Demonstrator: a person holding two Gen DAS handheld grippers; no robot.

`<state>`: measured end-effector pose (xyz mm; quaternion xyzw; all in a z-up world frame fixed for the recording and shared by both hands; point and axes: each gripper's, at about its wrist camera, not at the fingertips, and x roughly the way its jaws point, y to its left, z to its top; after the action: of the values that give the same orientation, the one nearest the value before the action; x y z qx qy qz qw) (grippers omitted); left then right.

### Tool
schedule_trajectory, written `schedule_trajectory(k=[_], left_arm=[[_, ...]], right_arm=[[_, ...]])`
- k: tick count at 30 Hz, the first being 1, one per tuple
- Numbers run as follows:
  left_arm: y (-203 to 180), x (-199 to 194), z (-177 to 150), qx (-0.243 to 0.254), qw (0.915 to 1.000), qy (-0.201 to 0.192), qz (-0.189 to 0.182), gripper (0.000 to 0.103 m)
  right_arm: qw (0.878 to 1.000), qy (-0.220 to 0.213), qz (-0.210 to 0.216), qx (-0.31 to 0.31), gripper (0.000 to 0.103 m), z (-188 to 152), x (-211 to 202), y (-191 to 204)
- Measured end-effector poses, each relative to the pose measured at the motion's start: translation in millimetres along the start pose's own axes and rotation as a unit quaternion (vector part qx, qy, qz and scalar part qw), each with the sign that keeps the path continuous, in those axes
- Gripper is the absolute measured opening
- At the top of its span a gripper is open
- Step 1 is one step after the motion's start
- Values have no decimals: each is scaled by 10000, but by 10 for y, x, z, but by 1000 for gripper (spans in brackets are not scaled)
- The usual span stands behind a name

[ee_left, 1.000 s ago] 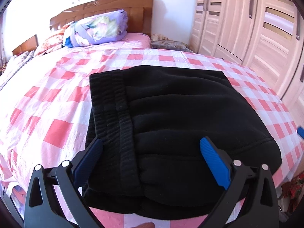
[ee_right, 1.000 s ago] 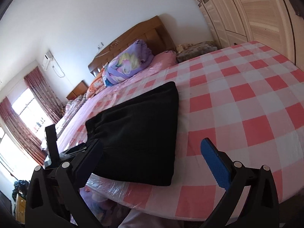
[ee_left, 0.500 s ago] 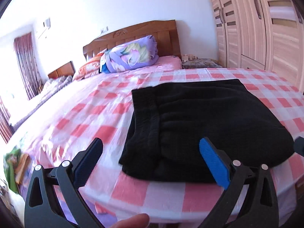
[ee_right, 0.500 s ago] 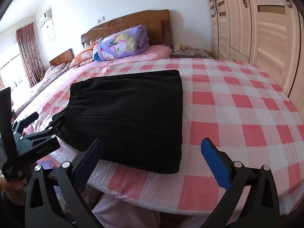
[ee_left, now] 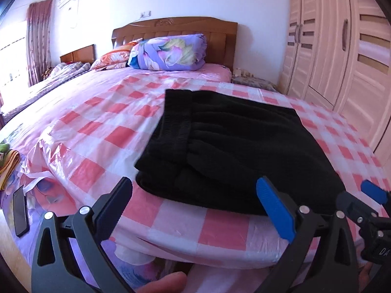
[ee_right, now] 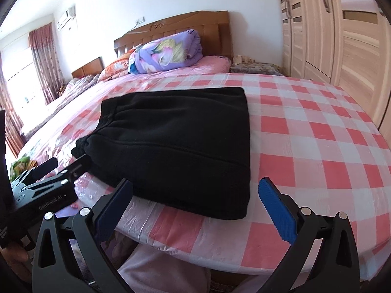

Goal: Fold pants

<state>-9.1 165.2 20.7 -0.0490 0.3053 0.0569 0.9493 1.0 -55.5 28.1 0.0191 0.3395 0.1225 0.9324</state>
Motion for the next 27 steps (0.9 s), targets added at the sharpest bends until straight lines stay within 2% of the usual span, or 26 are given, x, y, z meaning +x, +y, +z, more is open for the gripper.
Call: schedule_trajectory(k=[5, 10, 27], left_arm=[[-97, 48, -109, 201, 9996, 191, -19, 102], [-107, 58, -126, 237, 9995, 187, 5, 102], [-81, 64, -130, 179, 9996, 208, -36, 102]], right_arm=[[9997, 203, 60, -128, 99, -52, 80, 67], [9993, 322, 81, -190, 99, -88, 133, 95], [9990, 382, 134, -185, 99, -97, 146, 84]])
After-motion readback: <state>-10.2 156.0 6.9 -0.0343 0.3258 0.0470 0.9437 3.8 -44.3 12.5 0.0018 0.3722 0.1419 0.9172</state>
